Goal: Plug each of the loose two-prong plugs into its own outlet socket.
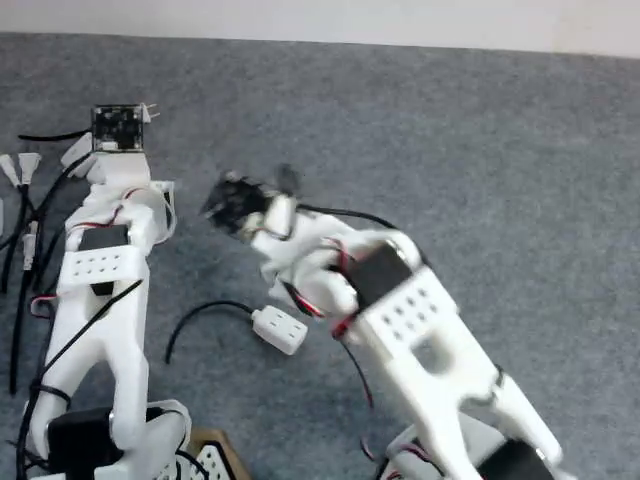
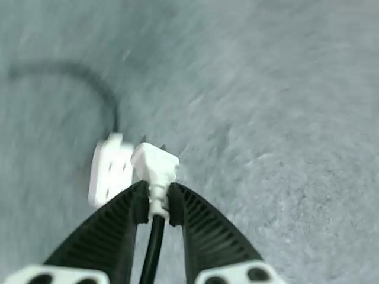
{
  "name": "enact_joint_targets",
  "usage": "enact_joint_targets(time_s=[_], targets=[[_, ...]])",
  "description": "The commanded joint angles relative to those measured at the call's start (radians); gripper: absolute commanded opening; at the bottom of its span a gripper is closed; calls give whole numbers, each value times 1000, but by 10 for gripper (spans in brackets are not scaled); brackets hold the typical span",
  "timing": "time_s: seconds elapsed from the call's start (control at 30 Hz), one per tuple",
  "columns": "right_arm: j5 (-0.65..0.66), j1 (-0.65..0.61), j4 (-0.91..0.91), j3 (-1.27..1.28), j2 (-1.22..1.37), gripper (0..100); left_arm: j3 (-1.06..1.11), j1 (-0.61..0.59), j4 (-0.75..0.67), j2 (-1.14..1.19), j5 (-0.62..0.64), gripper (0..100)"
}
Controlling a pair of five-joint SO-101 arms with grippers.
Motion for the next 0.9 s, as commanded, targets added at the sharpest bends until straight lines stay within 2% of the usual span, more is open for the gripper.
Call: enact_joint_targets(time_s=[0.0,0.13,0.27,0.53,0.87], targets=[[227,-42,217,-225,163,7,16,-25,-25,-5,-29,197],[359,-65,415,-455,355,7,94,-68,-118,-5,-38,197],[391,-61,424,-619,493,7,183,-79,-198,-5,-83,197],[313,-70,423,-627,653,7,302,-101,-358,-5,-84,197],[238,-54,424,-619,605,7,332,-114,-370,-7,-84,197]])
